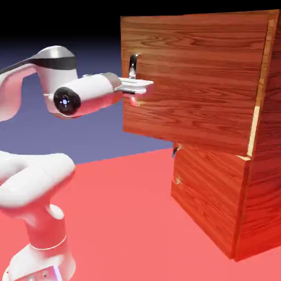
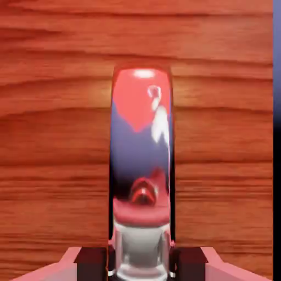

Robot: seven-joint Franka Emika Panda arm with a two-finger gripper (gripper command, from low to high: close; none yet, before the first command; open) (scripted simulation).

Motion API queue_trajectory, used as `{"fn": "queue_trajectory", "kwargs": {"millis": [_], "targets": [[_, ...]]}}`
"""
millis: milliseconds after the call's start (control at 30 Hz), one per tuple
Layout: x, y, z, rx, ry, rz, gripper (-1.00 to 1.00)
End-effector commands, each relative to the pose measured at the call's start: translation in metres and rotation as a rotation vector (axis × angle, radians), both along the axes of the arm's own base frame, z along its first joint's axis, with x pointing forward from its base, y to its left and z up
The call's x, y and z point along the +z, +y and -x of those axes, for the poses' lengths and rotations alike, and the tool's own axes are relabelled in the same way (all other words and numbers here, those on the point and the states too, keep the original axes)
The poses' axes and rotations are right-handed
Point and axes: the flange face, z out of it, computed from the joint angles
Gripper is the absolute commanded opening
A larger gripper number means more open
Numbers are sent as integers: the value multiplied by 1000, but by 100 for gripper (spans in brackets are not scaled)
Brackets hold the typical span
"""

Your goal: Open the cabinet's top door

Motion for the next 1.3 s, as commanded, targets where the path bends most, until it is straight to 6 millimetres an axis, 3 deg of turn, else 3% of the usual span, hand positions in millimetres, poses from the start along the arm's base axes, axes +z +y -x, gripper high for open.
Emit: {"fn": "queue_trajectory", "kwargs": {"millis": [0, 233, 600, 1000, 1267], "targets": [[0, -6, 3, 21, 0, 0, -100], [0, -58, 26, 167, 0, 0, -100], [0, -158, 46, 432, 0, 0, -100], [0, -264, 39, 708, 0, 0, -100], [0, -313, 25, 841, 0, 0, -100]]}}
